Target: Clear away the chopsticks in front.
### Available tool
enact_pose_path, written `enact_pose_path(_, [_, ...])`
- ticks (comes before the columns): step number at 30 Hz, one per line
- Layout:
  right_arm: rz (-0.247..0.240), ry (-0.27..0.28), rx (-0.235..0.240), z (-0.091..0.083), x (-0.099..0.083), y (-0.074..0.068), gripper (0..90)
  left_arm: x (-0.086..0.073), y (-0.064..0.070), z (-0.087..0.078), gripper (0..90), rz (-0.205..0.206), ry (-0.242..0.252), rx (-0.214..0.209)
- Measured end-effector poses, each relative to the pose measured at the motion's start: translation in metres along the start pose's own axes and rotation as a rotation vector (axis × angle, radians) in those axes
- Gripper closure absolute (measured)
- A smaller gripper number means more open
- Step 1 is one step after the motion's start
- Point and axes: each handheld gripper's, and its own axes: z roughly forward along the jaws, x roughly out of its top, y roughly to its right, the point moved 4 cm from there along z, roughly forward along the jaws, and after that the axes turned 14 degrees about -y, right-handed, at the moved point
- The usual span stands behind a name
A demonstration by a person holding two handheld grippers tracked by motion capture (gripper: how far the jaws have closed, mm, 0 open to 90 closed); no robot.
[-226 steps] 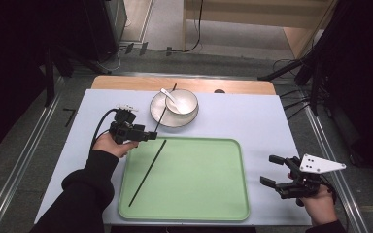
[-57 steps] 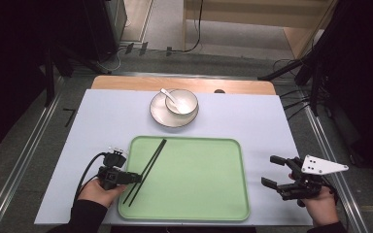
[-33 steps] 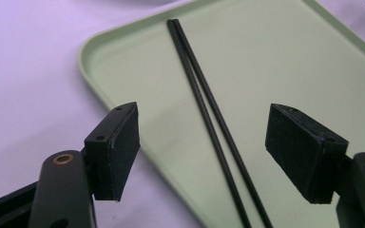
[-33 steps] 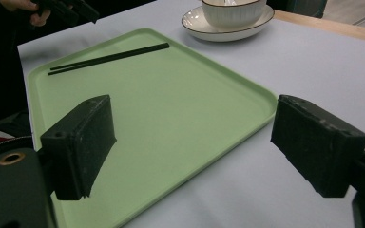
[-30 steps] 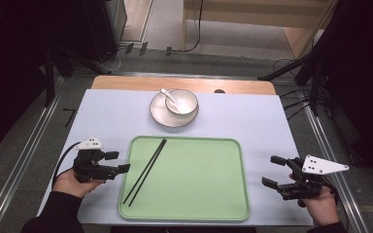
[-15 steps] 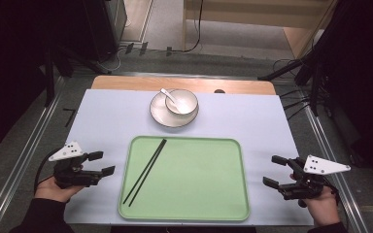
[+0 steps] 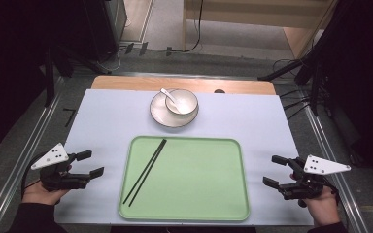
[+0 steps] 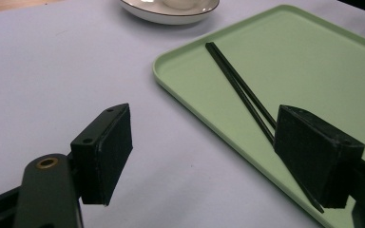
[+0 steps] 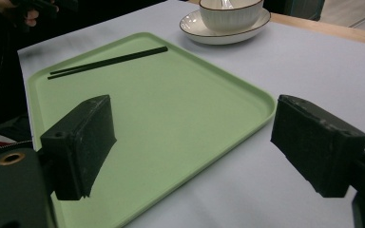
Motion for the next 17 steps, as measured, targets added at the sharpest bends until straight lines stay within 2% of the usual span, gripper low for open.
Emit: enact_pose_path(17, [0.000,-0.001,0.002,0.0003,0.0000,0.0001,15.0,0.0010,0.0020,0.0028,20.1,0.014,-0.008,0.002])
